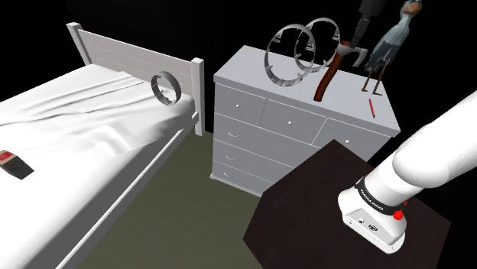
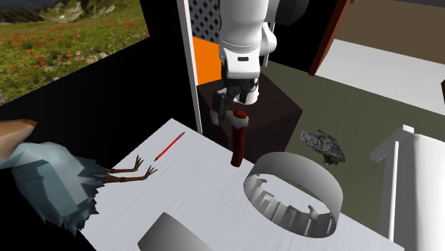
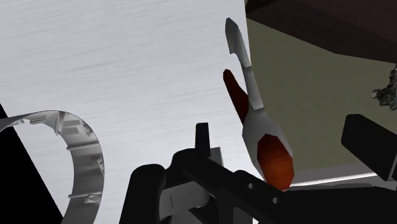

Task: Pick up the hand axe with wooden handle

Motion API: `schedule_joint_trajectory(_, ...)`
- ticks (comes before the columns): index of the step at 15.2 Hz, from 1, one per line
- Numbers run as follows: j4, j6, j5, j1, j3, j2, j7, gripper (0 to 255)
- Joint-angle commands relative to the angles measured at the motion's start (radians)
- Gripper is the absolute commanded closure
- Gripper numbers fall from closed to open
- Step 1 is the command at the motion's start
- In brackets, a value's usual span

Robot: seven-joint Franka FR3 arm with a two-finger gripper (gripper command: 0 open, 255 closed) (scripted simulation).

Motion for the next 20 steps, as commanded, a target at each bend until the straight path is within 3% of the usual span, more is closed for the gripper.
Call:
schedule_joint_trajectory(1,-0.020,0.024,0.001,-0.001,-0.003,0.004,-0.004,0)
schedule_joint_trajectory(7,-0.076,0.085,0.002,-0.003,-0.005,0.009,-0.004,0)
schedule_joint_trajectory(8,-0.078,0.087,0.002,-0.003,-0.006,0.009,-0.004,255)
schedule_joint_trajectory(17,-0.076,0.085,0.002,-0.003,-0.005,0.009,-0.004,255)
schedule_joint_trajectory(20,-0.040,0.045,0.001,-0.002,-0.003,0.005,-0.004,255)
